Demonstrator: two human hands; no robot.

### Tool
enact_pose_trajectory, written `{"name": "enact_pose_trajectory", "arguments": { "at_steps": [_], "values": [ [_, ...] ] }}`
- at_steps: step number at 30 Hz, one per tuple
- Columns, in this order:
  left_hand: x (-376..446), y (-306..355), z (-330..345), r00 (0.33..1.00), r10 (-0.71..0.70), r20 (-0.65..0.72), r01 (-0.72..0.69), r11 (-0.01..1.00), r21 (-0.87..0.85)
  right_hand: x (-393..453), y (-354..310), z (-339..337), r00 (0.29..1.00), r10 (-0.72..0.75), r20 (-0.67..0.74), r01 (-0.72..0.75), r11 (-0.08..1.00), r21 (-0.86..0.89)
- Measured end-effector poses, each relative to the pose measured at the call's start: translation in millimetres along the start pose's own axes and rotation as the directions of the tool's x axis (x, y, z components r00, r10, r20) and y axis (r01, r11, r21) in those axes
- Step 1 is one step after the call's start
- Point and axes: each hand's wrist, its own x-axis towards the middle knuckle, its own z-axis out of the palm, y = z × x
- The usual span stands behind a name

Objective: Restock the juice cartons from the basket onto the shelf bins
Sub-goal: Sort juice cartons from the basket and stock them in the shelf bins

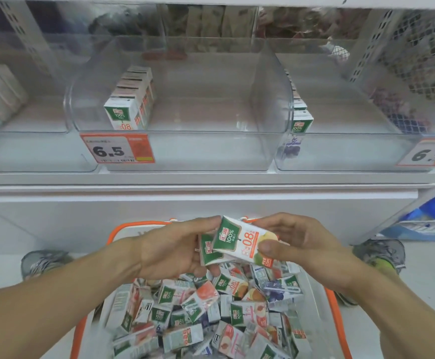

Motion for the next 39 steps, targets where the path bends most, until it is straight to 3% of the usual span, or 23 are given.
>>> {"name": "enact_pose_trajectory", "arguments": {
  "at_steps": [4,9,12,15,17,20,23,27,30,32,39],
  "values": [
    [2,-3,8,0.996,0.042,-0.084,-0.03,0.99,0.137,2,3,4,0.993,-0.106,-0.043,0.101,0.99,-0.096],
    [2,-1,14,0.997,0.005,-0.078,0.011,0.98,0.2,6,6,-3,0.99,-0.124,0.067,0.14,0.93,-0.34],
    [2,2,17,0.999,-0.026,-0.028,0.034,0.949,0.312,6,8,-3,0.986,-0.078,0.144,0.128,0.917,-0.378],
    [-1,5,20,0.997,-0.078,-0.004,0.072,0.893,0.445,6,7,0,0.967,0.061,0.247,0.035,0.929,-0.367],
    [-3,7,21,0.992,-0.124,-0.02,0.117,0.852,0.51,7,6,5,0.933,0.163,0.321,-0.064,0.953,-0.296],
    [-4,9,21,0.983,-0.141,-0.119,0.182,0.85,0.494,9,8,12,0.92,0.199,0.337,-0.105,0.955,-0.277],
    [-4,5,23,0.958,-0.088,-0.272,0.178,0.927,0.329,11,12,15,0.932,0.173,0.318,-0.118,0.975,-0.186],
    [-7,1,37,0.924,0.036,-0.38,0.01,0.993,0.116,16,16,18,0.963,0.115,0.244,-0.148,0.982,0.118],
    [-11,-3,39,0.848,0.106,-0.518,-0.027,0.987,0.159,20,16,25,0.975,0.073,0.211,-0.134,0.947,0.292],
    [-13,-5,37,0.809,0.156,-0.566,-0.018,0.97,0.242,23,15,32,0.983,0.05,0.179,-0.101,0.951,0.291],
    [-27,2,31,0.77,0.386,-0.509,-0.147,0.882,0.448,27,3,49,1.0,0.023,0.021,-0.023,0.999,0.038]
  ]
}}
